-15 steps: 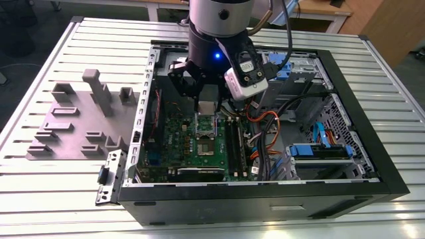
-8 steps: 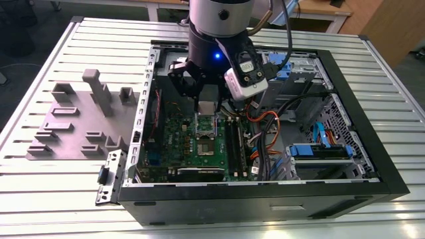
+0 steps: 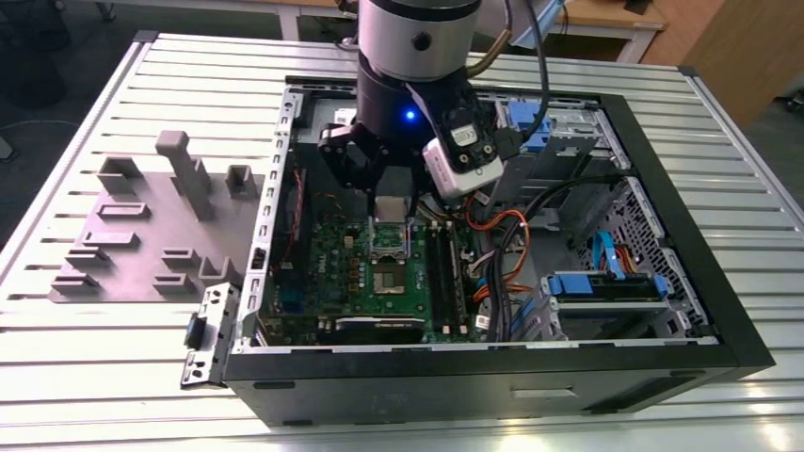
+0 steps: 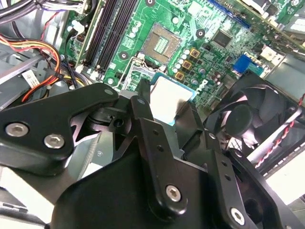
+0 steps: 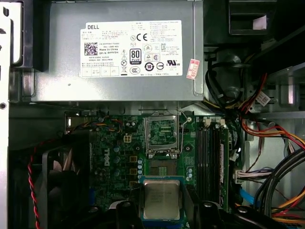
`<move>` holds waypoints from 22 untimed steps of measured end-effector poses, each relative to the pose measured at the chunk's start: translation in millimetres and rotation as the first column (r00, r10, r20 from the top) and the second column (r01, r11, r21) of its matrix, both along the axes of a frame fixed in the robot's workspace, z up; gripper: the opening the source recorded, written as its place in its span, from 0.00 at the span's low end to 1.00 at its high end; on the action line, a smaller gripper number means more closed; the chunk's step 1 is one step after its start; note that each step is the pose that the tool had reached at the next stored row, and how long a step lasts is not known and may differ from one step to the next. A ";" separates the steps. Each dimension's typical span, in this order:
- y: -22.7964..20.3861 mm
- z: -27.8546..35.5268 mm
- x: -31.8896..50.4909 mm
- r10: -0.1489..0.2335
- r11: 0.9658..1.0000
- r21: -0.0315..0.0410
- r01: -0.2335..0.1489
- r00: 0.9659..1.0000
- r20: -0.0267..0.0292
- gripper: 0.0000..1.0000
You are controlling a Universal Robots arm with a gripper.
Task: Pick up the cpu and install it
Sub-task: 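Place the cpu into insertion slot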
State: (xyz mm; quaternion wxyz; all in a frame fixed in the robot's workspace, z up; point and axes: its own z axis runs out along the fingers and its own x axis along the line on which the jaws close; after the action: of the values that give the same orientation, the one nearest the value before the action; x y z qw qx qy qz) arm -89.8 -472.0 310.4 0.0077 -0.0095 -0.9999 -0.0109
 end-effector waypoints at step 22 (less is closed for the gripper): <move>0.0 -19.1 0.0 0.001 1.000 -0.001 -0.001 1.000 0.000 0.45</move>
State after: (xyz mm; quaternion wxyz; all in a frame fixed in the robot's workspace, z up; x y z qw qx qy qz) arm -89.9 -472.0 291.3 0.0077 -0.0091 -0.9999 -0.0106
